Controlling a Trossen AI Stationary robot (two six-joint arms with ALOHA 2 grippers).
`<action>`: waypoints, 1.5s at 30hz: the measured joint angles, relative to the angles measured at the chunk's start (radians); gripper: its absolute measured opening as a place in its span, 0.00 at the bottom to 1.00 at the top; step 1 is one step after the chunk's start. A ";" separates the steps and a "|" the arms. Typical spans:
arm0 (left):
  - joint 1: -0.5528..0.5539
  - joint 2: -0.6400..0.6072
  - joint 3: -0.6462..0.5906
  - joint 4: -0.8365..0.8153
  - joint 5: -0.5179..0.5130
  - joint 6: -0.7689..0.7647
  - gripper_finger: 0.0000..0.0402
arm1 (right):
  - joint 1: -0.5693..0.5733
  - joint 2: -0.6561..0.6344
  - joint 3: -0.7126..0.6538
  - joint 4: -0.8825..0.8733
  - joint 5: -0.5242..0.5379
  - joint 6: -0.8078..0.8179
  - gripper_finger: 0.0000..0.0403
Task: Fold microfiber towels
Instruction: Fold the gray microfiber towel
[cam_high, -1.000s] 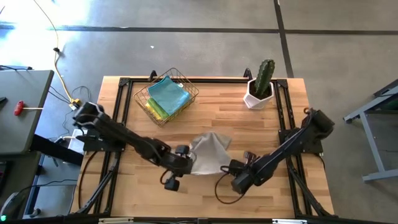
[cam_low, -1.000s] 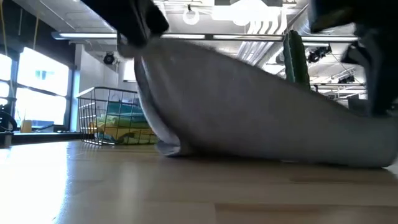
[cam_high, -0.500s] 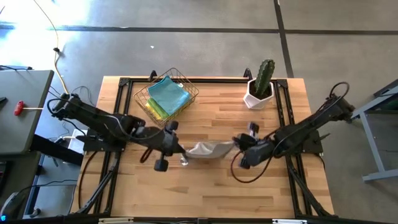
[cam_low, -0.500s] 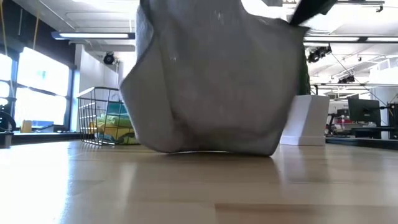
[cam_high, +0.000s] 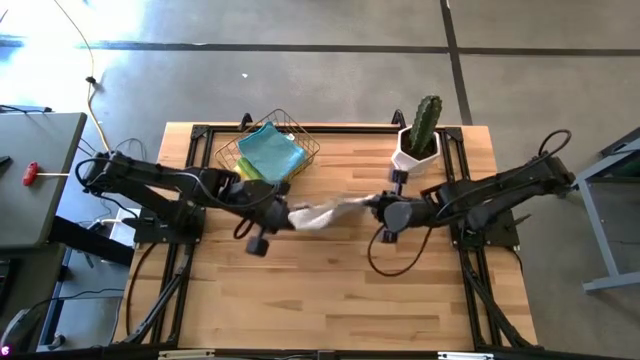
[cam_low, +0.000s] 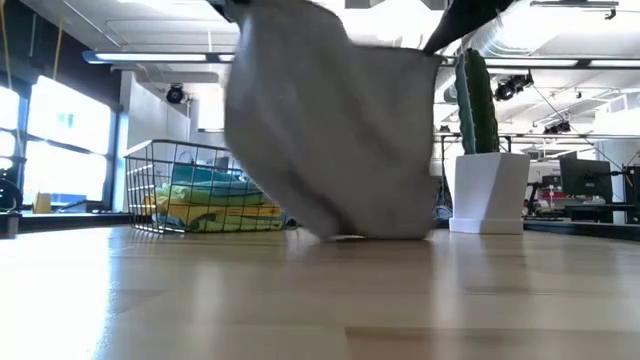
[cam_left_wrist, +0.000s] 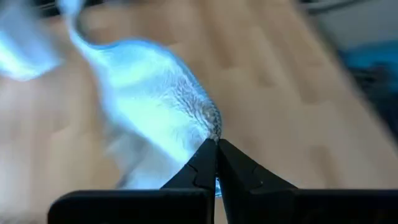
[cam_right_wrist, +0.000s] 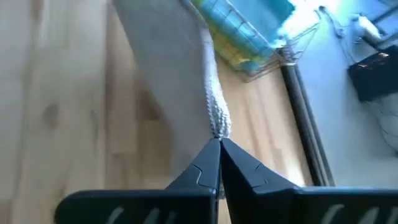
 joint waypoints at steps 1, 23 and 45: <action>0.001 0.000 0.000 -0.003 0.049 0.017 0.00 | -0.004 0.000 0.000 -0.002 -0.018 -0.013 0.00; 0.042 0.000 0.000 0.031 -0.831 0.195 0.00 | -0.116 -0.008 0.000 0.114 0.434 -0.483 0.00; -0.315 0.348 0.001 0.163 -0.081 -0.499 0.00 | 0.252 0.186 0.002 -0.103 -0.608 0.340 0.00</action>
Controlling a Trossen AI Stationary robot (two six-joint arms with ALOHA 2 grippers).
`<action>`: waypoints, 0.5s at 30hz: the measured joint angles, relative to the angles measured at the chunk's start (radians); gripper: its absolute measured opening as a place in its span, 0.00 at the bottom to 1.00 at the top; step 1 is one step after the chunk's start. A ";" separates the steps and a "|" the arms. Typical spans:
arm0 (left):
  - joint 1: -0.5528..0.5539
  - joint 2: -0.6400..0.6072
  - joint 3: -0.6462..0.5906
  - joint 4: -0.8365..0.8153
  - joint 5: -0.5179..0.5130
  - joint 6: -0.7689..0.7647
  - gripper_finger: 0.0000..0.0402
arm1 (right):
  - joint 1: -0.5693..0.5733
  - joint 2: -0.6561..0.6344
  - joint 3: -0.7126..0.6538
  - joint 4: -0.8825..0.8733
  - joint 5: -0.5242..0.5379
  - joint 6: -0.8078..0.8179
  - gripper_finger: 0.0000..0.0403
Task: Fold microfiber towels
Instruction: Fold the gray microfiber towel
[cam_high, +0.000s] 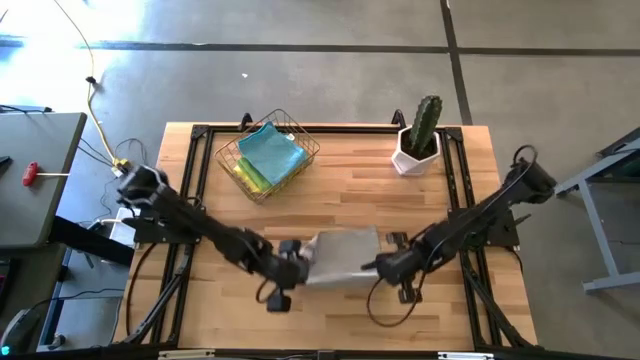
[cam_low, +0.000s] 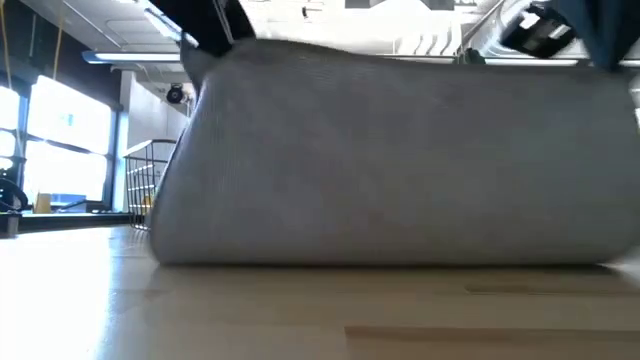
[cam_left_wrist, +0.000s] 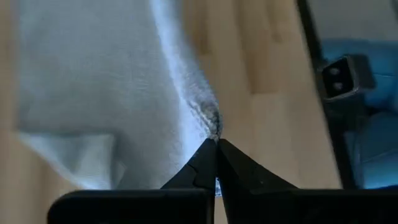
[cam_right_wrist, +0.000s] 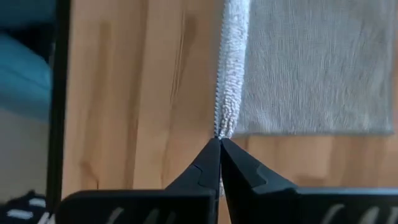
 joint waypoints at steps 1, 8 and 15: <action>-0.017 0.034 0.001 0.035 0.009 -0.007 0.00 | 0.016 0.023 -0.001 -0.004 -0.007 0.019 0.00; -0.080 0.182 -0.001 0.174 0.097 -0.039 0.00 | 0.054 0.190 -0.001 0.035 -0.119 -0.029 0.00; -0.055 0.160 -0.001 0.054 0.031 -0.069 0.00 | 0.021 0.215 -0.001 -0.003 -0.040 -0.071 0.00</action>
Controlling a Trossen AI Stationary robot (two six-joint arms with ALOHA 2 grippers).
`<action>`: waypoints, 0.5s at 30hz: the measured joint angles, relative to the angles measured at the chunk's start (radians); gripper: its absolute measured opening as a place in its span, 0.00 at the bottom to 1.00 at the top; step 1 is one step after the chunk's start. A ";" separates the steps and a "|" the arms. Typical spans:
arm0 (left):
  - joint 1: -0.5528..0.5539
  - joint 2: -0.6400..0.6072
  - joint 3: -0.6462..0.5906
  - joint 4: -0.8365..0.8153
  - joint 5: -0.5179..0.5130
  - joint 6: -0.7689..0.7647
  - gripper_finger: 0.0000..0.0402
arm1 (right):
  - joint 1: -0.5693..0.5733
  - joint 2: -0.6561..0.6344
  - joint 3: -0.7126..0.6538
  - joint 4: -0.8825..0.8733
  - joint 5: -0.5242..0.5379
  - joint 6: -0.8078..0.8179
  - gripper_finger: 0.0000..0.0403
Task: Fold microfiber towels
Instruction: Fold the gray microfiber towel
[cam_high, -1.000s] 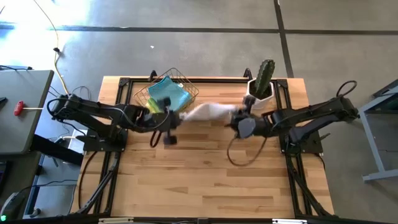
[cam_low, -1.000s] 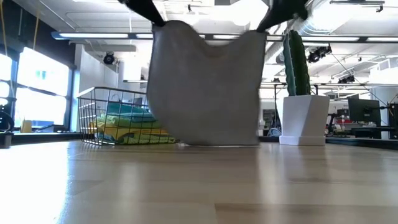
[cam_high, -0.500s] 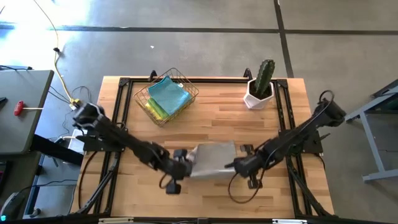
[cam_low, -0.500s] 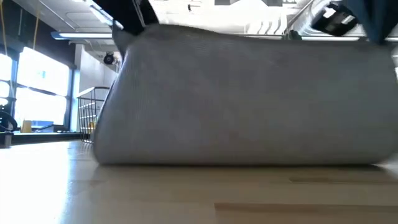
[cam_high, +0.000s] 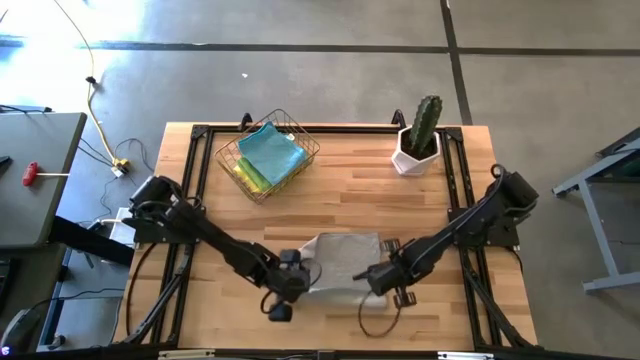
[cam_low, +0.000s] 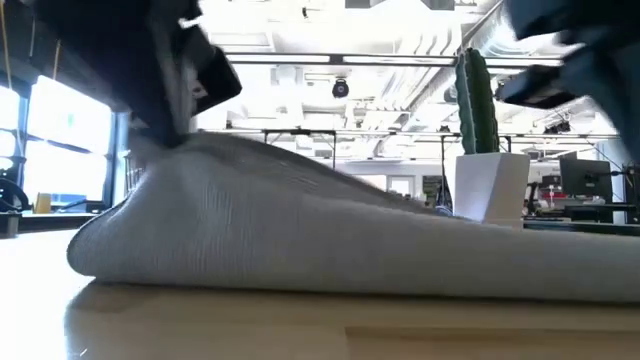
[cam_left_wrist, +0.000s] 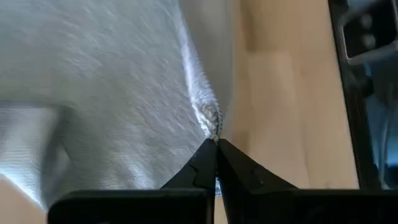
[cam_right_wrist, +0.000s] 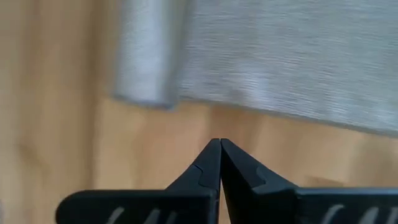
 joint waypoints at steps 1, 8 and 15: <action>0.009 -0.005 0.001 -0.003 -0.013 0.000 0.00 | -0.009 -0.008 0.000 -0.014 0.022 0.003 0.00; 0.033 0.001 0.001 -0.052 -0.035 0.000 0.00 | -0.044 -0.038 0.000 0.034 0.035 0.063 0.01; 0.008 0.003 0.001 0.021 -0.026 0.022 0.00 | -0.033 -0.037 0.000 0.170 0.023 0.016 0.20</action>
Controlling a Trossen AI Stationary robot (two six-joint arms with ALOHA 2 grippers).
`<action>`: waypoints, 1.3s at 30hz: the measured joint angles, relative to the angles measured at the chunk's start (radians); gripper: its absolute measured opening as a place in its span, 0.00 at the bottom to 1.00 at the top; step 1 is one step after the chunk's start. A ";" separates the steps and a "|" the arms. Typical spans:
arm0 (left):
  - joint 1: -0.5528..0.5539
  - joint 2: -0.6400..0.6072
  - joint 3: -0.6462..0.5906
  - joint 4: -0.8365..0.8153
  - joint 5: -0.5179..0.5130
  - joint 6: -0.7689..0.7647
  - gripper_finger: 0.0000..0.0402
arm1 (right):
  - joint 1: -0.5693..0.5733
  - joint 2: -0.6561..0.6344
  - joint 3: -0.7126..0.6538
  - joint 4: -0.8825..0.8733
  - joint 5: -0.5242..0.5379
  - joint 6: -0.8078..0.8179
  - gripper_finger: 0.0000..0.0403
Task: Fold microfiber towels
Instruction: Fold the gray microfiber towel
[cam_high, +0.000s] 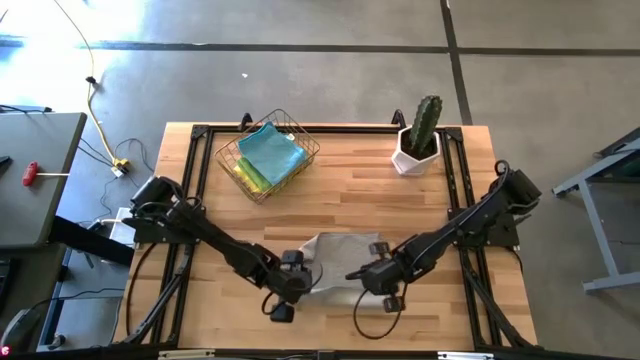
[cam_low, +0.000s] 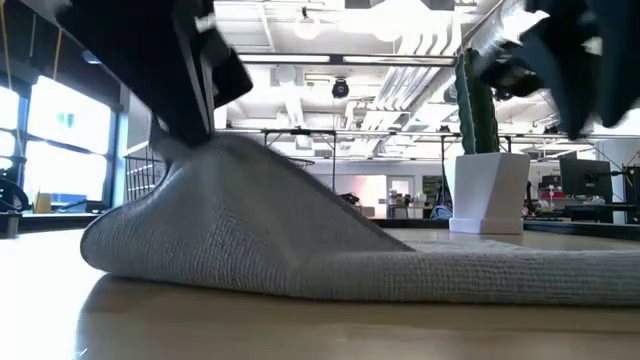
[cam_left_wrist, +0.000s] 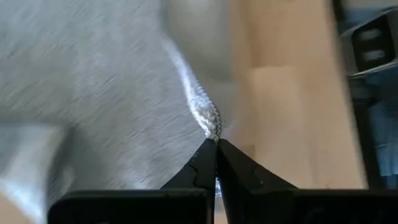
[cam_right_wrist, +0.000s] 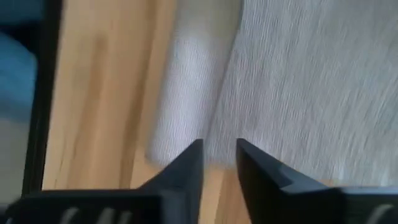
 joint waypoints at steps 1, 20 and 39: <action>-0.007 0.000 0.000 0.023 0.001 0.012 0.00 | 0.000 0.000 0.000 0.040 0.018 -0.014 0.24; -0.043 0.000 0.018 0.080 -0.102 -0.028 0.00 | -0.042 0.196 0.000 0.735 0.095 -0.198 0.41; -0.130 -0.001 0.144 -0.202 -0.237 -0.065 0.00 | -0.009 0.283 0.000 0.591 -0.048 -0.015 0.41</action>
